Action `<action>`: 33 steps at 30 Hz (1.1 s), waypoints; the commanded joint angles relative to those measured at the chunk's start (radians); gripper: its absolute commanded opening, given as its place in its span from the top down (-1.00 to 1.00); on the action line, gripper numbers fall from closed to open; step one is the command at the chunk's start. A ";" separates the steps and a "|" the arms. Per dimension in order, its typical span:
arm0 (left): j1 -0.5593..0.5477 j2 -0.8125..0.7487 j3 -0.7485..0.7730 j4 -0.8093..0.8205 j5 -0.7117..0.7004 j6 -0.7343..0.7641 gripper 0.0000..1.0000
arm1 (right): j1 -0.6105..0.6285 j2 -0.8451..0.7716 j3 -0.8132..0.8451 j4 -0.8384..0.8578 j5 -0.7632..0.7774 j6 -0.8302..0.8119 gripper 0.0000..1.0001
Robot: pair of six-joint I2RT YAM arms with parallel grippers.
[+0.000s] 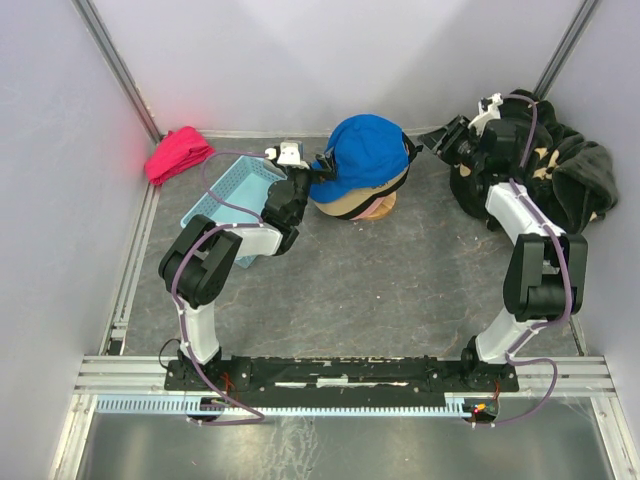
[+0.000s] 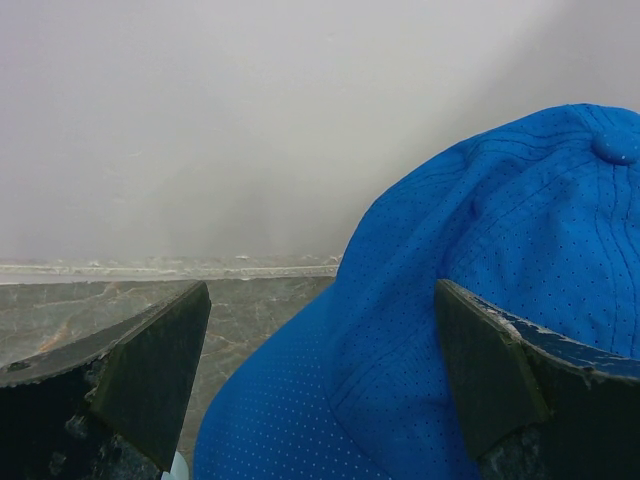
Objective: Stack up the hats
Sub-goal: Stack the hat on the hat.
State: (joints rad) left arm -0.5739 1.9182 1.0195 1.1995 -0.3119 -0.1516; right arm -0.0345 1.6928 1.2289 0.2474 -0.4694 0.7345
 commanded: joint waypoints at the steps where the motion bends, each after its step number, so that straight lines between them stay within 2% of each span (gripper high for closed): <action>1: -0.020 -0.017 -0.006 0.047 0.032 -0.014 -0.98 | 0.016 -0.021 0.085 -0.075 0.043 -0.092 0.00; 12: -0.030 -0.025 -0.009 0.049 0.033 -0.014 -0.97 | 0.065 0.115 0.279 -0.228 0.055 -0.195 -0.02; 20: -0.035 -0.025 -0.009 0.050 0.033 -0.010 -0.97 | 0.083 0.183 0.333 -0.274 0.094 -0.234 0.02; 22: -0.035 -0.023 -0.006 0.049 0.031 -0.011 -0.97 | 0.083 0.195 0.339 -0.281 0.108 -0.241 0.11; 31: -0.041 -0.019 -0.017 0.056 0.027 -0.014 -0.97 | 0.086 0.234 0.374 -0.315 0.121 -0.259 0.75; 33: -0.043 -0.023 -0.027 0.064 0.023 -0.017 -0.97 | 0.088 0.239 0.376 -0.324 0.134 -0.263 0.79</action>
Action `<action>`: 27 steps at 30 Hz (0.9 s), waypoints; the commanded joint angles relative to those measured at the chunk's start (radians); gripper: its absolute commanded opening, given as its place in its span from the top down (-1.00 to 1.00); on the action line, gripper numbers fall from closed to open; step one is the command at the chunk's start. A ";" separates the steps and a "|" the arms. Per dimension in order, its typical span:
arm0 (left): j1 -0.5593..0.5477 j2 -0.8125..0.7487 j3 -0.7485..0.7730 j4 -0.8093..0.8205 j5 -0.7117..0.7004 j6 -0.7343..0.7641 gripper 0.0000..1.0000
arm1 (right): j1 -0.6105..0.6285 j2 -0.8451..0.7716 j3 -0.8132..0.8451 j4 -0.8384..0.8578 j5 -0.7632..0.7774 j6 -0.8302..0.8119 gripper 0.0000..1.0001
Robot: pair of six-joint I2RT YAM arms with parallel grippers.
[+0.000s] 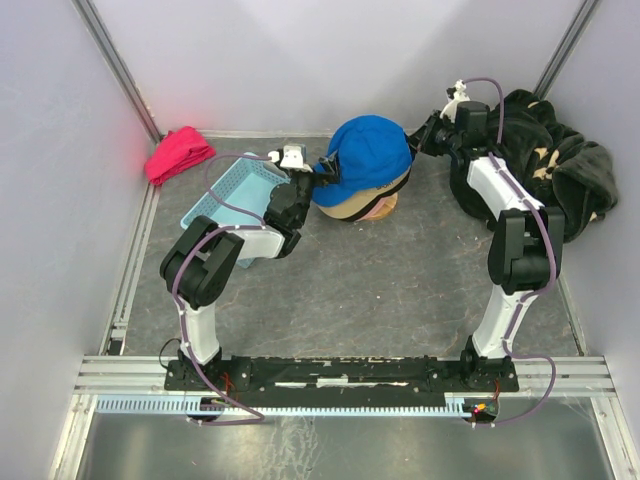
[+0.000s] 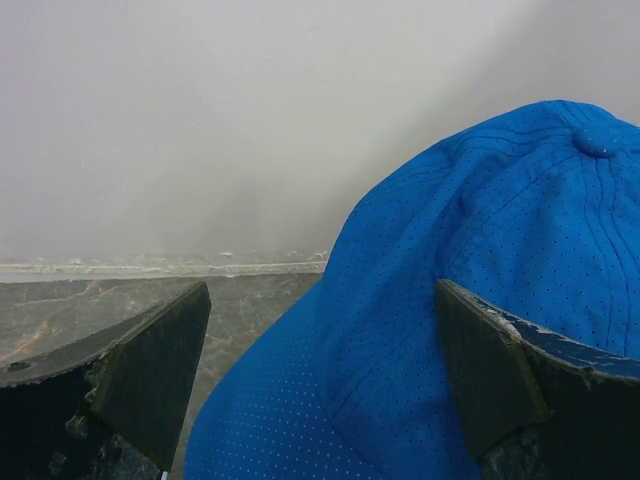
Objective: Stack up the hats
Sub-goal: Stack the hat on the hat.
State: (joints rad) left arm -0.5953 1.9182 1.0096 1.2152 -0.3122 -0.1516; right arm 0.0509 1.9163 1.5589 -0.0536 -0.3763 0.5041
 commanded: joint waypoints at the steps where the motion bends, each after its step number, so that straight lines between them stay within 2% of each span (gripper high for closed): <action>1: -0.022 -0.024 -0.024 0.052 0.021 -0.017 -0.97 | 0.004 0.019 0.048 -0.025 0.043 -0.034 0.80; 15: -0.048 -0.046 -0.114 0.096 -0.003 -0.052 -0.97 | 0.023 0.070 0.068 -0.088 0.094 -0.054 0.81; 27: -0.081 -0.024 -0.143 0.115 -0.013 -0.062 -0.96 | 0.038 0.068 -0.027 -0.053 0.117 -0.047 0.82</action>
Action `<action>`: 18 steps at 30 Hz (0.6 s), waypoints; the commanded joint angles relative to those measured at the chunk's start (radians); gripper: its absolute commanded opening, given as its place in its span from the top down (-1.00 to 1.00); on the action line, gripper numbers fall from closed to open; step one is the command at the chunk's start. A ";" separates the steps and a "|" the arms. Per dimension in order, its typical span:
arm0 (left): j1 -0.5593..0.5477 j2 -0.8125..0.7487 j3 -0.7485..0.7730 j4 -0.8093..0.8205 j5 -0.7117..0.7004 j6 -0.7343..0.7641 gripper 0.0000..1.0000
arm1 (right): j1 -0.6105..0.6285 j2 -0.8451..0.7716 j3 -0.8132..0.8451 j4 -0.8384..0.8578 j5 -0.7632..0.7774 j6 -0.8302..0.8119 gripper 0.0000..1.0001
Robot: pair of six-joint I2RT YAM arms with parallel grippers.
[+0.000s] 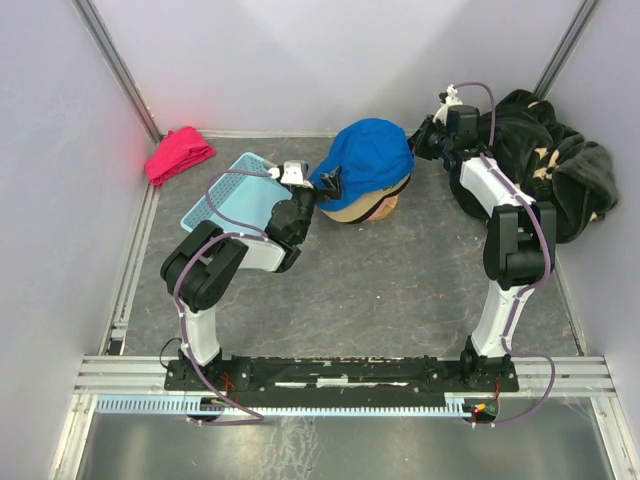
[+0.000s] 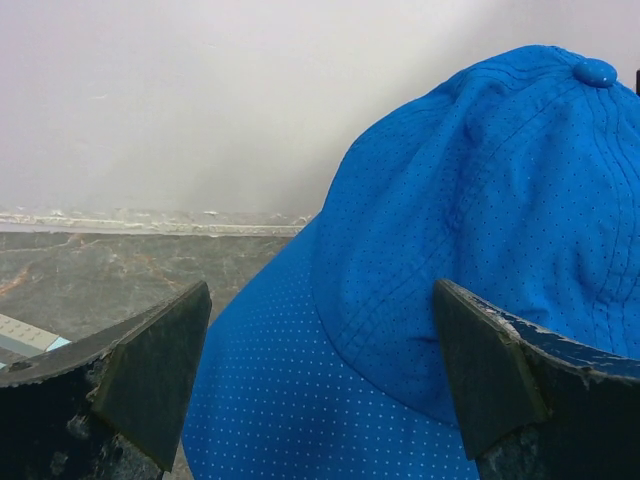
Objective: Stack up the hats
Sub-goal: Stack the hat on the hat.
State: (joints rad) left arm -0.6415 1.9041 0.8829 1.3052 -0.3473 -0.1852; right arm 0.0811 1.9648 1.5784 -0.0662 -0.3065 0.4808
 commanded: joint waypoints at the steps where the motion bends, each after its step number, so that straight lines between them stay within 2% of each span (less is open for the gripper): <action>1: -0.039 -0.010 -0.019 0.026 0.021 -0.028 -0.96 | 0.008 0.021 -0.049 -0.040 0.048 -0.023 0.82; 18: -0.062 0.002 -0.078 0.043 -0.001 -0.042 -0.96 | 0.017 0.043 -0.094 -0.040 0.052 -0.016 0.82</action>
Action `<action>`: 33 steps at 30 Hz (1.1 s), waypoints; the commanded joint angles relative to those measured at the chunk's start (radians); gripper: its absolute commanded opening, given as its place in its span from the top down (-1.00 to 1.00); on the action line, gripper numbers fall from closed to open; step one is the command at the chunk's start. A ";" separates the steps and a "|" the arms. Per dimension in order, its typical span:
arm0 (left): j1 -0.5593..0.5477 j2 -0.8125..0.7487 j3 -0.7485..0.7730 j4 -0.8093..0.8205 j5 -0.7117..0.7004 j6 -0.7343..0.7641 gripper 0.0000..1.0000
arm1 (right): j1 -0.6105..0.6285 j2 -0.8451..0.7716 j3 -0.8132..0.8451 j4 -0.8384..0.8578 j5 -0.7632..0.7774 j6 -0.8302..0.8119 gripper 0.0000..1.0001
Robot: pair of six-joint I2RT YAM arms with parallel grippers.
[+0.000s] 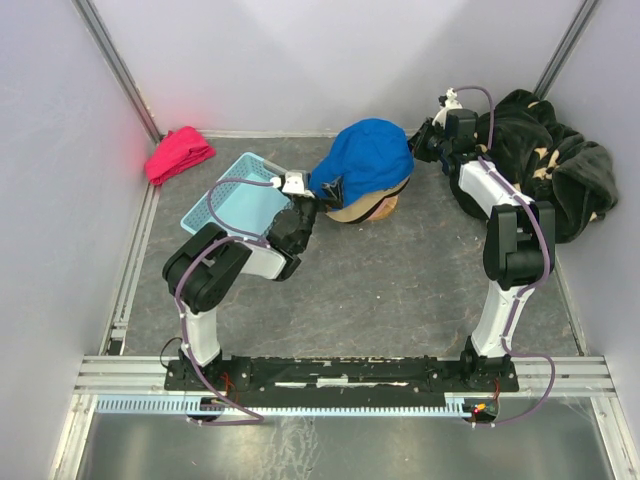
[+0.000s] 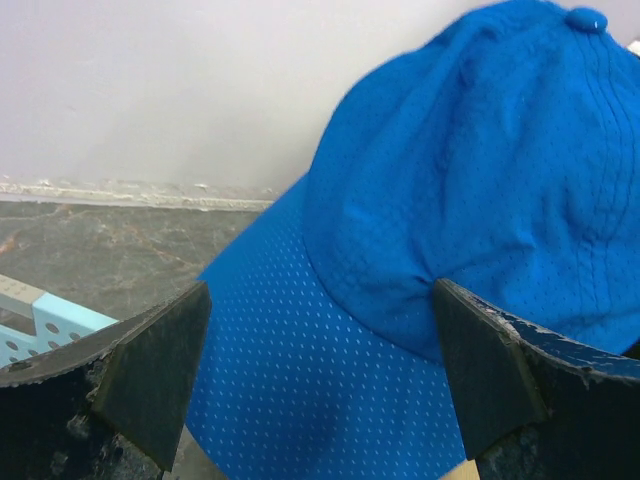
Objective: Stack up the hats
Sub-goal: Stack the hat on the hat.
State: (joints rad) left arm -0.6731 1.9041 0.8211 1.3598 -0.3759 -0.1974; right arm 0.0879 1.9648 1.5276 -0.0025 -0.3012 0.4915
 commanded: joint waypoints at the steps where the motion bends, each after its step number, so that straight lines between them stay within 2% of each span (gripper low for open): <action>1: -0.032 0.003 -0.020 -0.010 0.028 -0.032 -0.96 | 0.009 0.039 -0.053 -0.099 0.047 -0.027 0.82; 10: -0.045 -0.022 -0.060 0.004 0.027 -0.070 -0.94 | 0.009 -0.004 -0.075 -0.083 0.074 -0.024 0.77; 25: -0.077 0.064 -0.041 -0.037 0.035 -0.087 -0.93 | 0.008 -0.012 -0.110 -0.079 0.077 -0.024 0.67; 33: -0.090 0.026 -0.078 -0.025 0.033 -0.108 -0.93 | 0.009 -0.015 -0.118 -0.071 0.079 -0.012 0.63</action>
State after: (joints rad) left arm -0.7383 1.9385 0.7605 1.3590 -0.3672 -0.2447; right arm 0.0917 1.9400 1.4544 0.0536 -0.2672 0.4999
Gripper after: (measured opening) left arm 0.967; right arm 0.178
